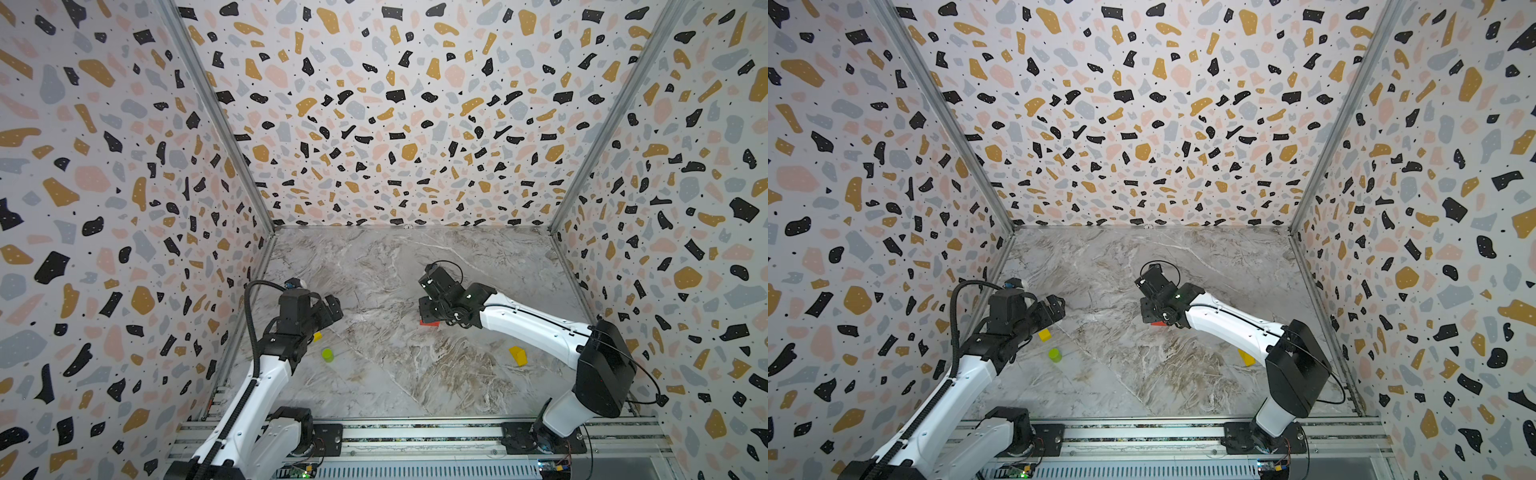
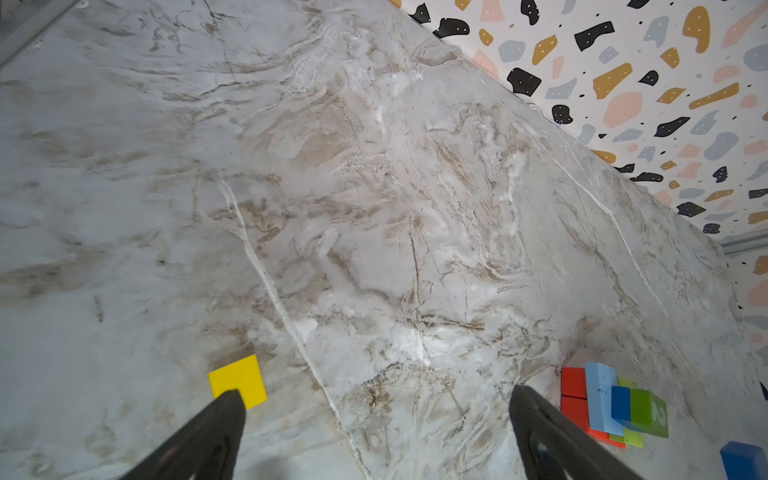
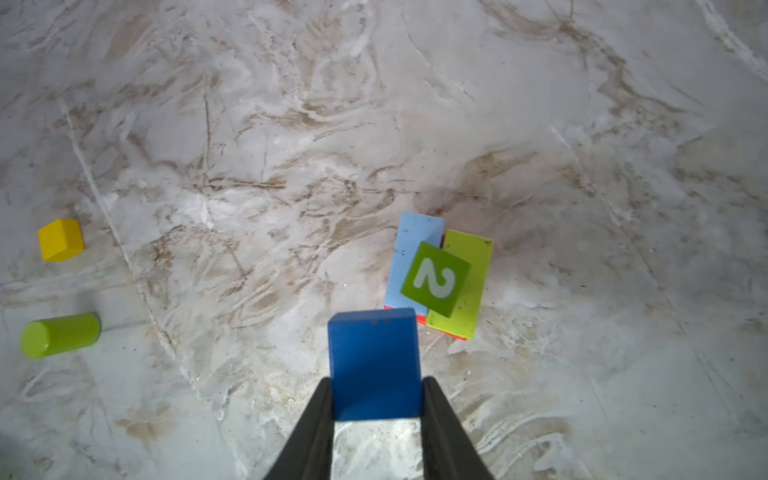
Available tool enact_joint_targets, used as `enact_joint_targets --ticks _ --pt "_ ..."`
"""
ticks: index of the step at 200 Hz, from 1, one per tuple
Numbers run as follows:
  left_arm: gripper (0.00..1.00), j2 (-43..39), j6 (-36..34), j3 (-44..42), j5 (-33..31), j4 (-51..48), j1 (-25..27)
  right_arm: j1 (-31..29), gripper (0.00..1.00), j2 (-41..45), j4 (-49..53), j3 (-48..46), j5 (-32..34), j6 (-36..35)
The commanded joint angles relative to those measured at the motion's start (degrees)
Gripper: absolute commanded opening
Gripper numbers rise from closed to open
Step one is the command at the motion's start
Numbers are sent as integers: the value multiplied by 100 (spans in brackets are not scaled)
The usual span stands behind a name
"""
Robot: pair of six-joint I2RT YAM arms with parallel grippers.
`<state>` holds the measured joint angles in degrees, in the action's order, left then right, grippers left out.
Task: Build the wood block tower
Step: 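Carry the blue cube with the right gripper over the block stack, then lower the blue cube onto the stack top beside the green '2' cube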
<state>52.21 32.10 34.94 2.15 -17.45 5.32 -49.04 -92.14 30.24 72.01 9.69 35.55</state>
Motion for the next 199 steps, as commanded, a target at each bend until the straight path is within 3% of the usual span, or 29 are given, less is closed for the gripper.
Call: enact_joint_targets --ticks 1,199 --pt "100 -36 -91 -36 132 300 21 77 22 220 154 -64 136 213" --pt "100 -44 -63 -161 364 436 21 382 21 -473 -151 147 -3 154"
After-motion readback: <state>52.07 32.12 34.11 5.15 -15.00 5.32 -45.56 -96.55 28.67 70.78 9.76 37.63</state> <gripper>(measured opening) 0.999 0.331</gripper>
